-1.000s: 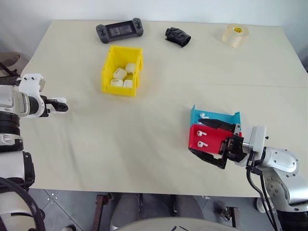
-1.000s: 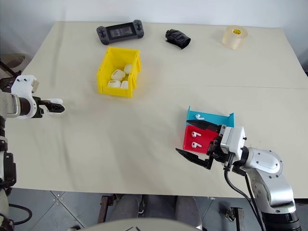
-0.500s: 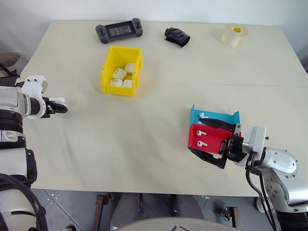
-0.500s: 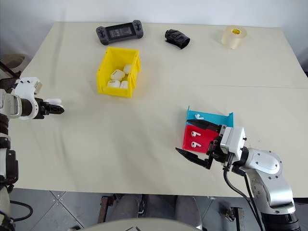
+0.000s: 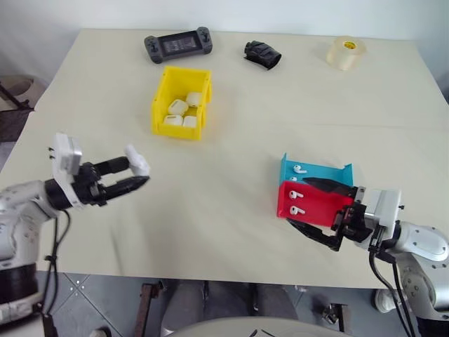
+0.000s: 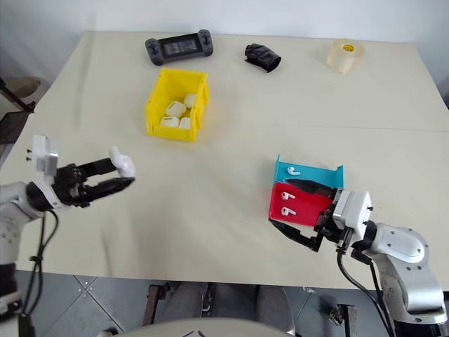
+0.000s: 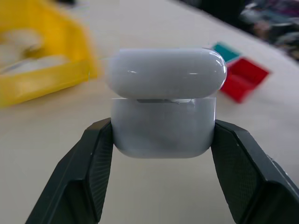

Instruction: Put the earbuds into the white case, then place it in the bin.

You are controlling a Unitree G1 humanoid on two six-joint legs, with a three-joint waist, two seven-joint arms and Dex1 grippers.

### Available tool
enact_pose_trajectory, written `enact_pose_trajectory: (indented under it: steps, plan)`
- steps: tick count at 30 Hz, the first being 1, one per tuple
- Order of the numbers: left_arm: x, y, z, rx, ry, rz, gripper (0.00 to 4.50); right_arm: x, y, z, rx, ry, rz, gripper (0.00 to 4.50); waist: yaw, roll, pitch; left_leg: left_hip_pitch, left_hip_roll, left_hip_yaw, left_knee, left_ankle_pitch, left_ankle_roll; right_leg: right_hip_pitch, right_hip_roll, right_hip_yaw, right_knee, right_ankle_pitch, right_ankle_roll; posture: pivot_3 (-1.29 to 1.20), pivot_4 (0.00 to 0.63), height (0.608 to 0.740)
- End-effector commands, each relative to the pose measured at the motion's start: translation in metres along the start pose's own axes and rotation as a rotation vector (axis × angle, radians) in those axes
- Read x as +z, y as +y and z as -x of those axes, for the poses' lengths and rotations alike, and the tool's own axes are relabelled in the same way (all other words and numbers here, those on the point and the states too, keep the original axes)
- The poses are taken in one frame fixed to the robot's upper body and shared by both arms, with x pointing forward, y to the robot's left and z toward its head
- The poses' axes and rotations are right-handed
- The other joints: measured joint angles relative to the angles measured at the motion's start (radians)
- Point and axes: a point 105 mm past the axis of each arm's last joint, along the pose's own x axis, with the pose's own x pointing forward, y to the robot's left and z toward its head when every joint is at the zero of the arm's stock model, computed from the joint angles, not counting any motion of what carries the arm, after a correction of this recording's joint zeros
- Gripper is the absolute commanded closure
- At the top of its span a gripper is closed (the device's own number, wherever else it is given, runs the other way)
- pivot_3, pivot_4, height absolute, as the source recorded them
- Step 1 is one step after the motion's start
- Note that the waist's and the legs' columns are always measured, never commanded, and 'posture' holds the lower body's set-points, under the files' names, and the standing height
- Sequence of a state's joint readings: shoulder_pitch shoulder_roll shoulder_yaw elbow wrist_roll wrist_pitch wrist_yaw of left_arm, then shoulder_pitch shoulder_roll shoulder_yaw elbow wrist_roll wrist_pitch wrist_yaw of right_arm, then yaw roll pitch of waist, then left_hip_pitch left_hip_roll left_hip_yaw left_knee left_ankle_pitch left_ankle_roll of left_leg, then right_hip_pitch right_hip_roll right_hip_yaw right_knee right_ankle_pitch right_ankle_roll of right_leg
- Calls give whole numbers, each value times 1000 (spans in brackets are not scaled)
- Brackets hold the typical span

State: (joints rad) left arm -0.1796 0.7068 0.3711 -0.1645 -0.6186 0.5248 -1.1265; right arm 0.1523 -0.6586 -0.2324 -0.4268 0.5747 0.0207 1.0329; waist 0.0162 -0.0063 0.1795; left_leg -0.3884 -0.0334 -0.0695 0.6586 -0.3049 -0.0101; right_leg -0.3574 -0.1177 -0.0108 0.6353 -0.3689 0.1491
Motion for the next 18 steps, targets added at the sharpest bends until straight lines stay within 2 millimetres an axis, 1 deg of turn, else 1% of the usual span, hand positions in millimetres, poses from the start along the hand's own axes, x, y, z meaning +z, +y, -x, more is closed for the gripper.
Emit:
enact_pose_trajectory:
  steps: [1, 2, 3, 5, 7, 9, 10, 11, 13, 14, 16, 18]
  plan:
    - [10, -28, -23, -139, -70, -194, 1719, 8, -5, 11, -28, 8, 37, 0, 8, 1, 0, 0, 0, 0, 0, 0, 0, 1, 0, 0, -1, 0, 0, 0, 150, 740]
    - [6, -36, -31, -183, -93, -238, 1719, 8, -6, 15, -41, 18, 37, 0, 9, 1, -1, 0, -1, 0, 0, 0, 0, 1, 0, 0, -2, 0, 0, 0, 150, 740]
    - [4, -46, -42, -228, -135, -254, 1719, 8, -7, 21, -56, 36, 42, 0, 10, 2, -1, 0, -2, 1, 0, 0, 1, 1, 0, -1, -2, 0, 0, 0, 150, 740]
    - [-3, -61, -56, -301, -176, -290, 1719, 8, -9, 31, -85, 66, 47, 0, 9, 4, -2, 0, -3, 1, 0, -1, 2, 1, -1, -3, -3, 1, 1, 0, 150, 740]
    - [-12, -68, -64, -336, -191, -296, 1719, 8, -10, 40, -108, 90, 51, 0, 8, 3, -2, 0, -3, 3, 0, -2, 3, 1, 0, -3, -3, 1, 1, 0, 150, 740]
    - [-17, -78, -81, -373, -252, -287, 1719, 7, -11, 55, -149, 131, 53, 0, 7, 5, -3, 0, -2, 3, 0, -2, 3, 1, 1, -4, -4, 1, 1, 0, 150, 740]
    - [-20, -84, -91, -412, -275, -288, 1719, 6, -11, 66, -172, 164, 49, 0, 8, 6, -3, 0, -2, 4, 0, -2, 3, 2, 1, -4, -4, 1, 1, 0, 150, 740]
    - [-20, -90, -99, -444, -319, -277, 1719, 4, -9, 76, -184, 202, 51, 0, 10, 6, -3, 0, -2, 4, 0, -2, 3, 2, 1, -4, -4, 1, 1, 0, 150, 740]
    - [-15, -93, -114, -440, -378, -274, 1719, 5, -4, 92, -199, 260, 49, 0, 12, 6, -3, 1, -3, 4, 2, -2, 4, 3, 1, -4, -4, 1, 1, 0, 150, 740]
    - [-12, -96, -117, -456, -400, -279, 1719, 8, -2, 98, -208, 278, 46, 0, 11, 6, -3, 1, -3, 4, 2, -2, 4, 4, 2, -4, -4, 1, 2, 0, 150, 740]
    - [-7, -104, -118, -522, -438, -260, 1719, 12, 2, 110, -220, 314, 34, 0, 10, 6, -3, 1, -3, 4, 2, -2, 4, 5, 2, -4, -6, 1, 2, 0, 150, 740]
    - [-5, -106, -119, -543, -451, -253, 1719, 15, 4, 115, -223, 349, 28, 0, 4, 7, -4, 3, -3, 4, 1, -2, 4, 6, 3, -4, -6, 1, 2, 0, 150, 740]
